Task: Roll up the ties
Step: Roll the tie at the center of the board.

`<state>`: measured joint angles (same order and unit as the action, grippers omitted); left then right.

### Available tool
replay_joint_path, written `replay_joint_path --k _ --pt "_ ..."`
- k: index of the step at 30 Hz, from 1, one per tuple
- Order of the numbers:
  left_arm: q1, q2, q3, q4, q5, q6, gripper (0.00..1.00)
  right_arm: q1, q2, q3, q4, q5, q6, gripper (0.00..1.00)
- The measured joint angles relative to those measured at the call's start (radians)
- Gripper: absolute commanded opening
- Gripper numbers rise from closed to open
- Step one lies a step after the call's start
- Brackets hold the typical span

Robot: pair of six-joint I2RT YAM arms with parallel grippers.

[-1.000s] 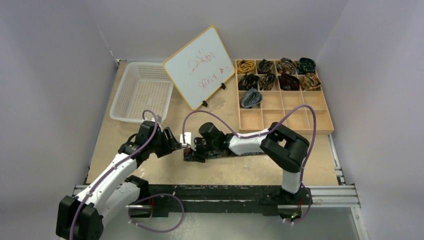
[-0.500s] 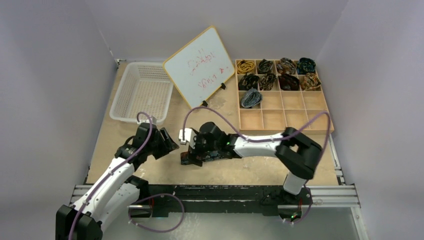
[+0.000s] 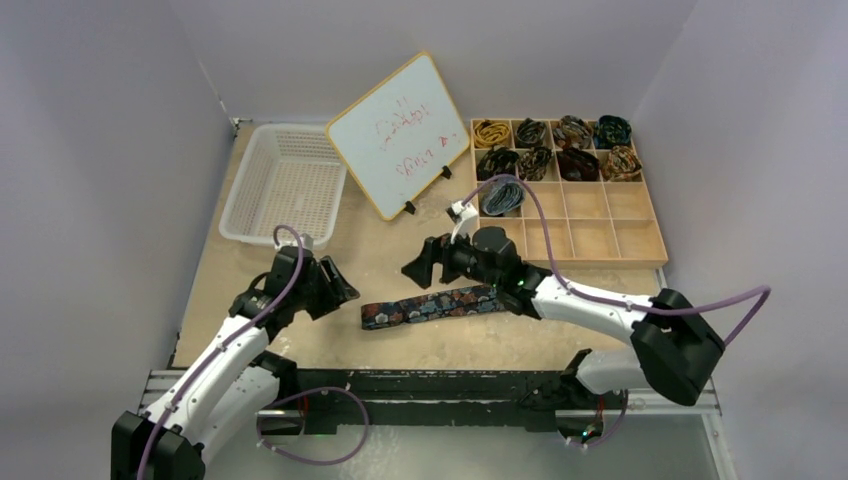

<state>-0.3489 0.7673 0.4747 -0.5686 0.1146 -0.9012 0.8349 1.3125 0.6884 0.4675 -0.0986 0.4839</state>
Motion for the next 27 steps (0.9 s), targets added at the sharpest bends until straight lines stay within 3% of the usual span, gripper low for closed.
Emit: replay_joint_path --k 11,17,27 --pt "0.000 -0.006 -0.035 0.010 0.037 -0.027 0.53 0.024 0.043 -0.195 0.070 -0.137 0.471 0.84" --pt "0.000 -0.023 -0.061 0.013 0.052 -0.050 0.53 0.095 0.150 -0.153 0.066 -0.128 0.534 0.69" --pt "0.000 -0.031 -0.092 0.021 0.082 -0.059 0.52 0.112 0.213 -0.113 0.048 -0.068 0.571 0.59"
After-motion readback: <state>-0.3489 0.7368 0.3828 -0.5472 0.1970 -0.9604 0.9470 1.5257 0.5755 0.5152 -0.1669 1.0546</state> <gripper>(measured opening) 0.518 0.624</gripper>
